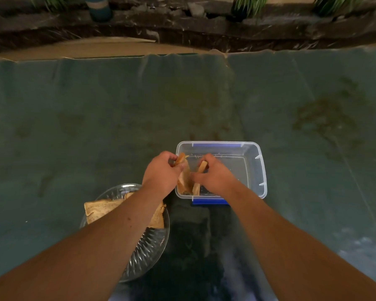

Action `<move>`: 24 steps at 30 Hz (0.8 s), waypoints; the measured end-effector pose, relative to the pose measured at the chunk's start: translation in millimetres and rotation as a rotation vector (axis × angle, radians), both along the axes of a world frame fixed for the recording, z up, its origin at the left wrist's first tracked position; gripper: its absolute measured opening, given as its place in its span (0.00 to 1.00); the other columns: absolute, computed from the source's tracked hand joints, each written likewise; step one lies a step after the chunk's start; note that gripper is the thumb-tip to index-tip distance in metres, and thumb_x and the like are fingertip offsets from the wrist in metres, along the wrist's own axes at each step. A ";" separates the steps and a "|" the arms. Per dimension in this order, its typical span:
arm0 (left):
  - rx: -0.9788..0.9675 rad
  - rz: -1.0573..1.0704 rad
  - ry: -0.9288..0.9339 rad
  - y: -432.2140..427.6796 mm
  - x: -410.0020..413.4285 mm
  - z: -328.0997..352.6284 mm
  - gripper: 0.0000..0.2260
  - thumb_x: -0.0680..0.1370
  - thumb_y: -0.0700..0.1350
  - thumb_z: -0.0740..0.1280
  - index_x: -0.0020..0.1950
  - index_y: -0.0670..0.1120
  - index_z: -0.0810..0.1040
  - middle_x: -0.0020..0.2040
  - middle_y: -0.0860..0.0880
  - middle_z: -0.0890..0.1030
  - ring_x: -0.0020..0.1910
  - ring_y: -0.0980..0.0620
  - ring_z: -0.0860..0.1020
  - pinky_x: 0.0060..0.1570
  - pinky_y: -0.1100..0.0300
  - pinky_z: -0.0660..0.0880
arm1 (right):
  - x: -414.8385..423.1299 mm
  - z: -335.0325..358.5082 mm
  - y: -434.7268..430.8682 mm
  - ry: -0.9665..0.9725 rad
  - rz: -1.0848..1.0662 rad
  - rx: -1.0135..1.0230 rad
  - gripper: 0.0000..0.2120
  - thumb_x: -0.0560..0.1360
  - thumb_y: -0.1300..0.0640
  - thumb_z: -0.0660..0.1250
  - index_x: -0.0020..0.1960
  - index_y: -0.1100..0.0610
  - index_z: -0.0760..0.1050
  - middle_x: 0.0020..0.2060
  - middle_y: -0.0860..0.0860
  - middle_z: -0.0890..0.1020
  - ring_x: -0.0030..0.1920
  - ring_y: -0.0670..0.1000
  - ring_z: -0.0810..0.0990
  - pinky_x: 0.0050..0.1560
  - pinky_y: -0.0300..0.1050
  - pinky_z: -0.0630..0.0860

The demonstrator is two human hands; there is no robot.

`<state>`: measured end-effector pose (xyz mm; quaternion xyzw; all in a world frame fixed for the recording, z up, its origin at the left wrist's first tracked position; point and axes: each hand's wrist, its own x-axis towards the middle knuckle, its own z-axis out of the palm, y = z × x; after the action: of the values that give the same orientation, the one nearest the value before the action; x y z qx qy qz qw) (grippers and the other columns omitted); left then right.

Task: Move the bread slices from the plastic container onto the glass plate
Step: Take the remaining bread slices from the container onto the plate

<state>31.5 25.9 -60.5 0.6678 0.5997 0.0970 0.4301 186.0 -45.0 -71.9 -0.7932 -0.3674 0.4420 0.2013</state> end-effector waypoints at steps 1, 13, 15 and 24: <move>0.008 -0.002 0.010 0.4 0.0 0.8 0.08 0.78 0.53 0.73 0.50 0.60 0.74 0.44 0.59 0.80 0.39 0.59 0.78 0.32 0.63 0.69 | 0.4 -0.6 -2.0 0.005 -0.037 -0.003 0.15 0.75 0.50 0.76 0.52 0.43 0.70 0.46 0.50 0.81 0.44 0.50 0.83 0.47 0.50 0.84; -0.141 0.296 -0.443 0.9 -49.4 34.3 0.06 0.78 0.40 0.74 0.50 0.51 0.80 0.50 0.46 0.84 0.43 0.51 0.86 0.40 0.50 0.86 | -1.9 40.0 -22.7 -0.074 -0.301 0.103 0.20 0.75 0.63 0.66 0.62 0.43 0.72 0.44 0.49 0.81 0.42 0.52 0.82 0.45 0.56 0.85; -0.212 0.339 -0.539 1.8 -72.5 46.5 0.05 0.79 0.38 0.73 0.53 0.47 0.81 0.51 0.44 0.84 0.45 0.49 0.86 0.41 0.49 0.86 | -7.2 55.5 -23.5 -0.061 -0.305 0.141 0.20 0.75 0.63 0.66 0.61 0.43 0.72 0.44 0.49 0.82 0.42 0.53 0.83 0.44 0.58 0.86; -0.469 0.298 -0.528 -18.4 -204.6 59.2 0.06 0.78 0.39 0.73 0.55 0.43 0.82 0.48 0.44 0.85 0.43 0.49 0.85 0.37 0.58 0.82 | -85.4 75.7 -45.8 0.074 -0.089 0.150 0.23 0.75 0.63 0.69 0.58 0.36 0.71 0.51 0.48 0.80 0.46 0.53 0.83 0.38 0.57 0.87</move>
<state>-173.1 7.5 -1.3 0.4086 0.5645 0.1873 0.6923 100.6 -90.8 3.8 -0.7744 -0.3562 0.4332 0.2928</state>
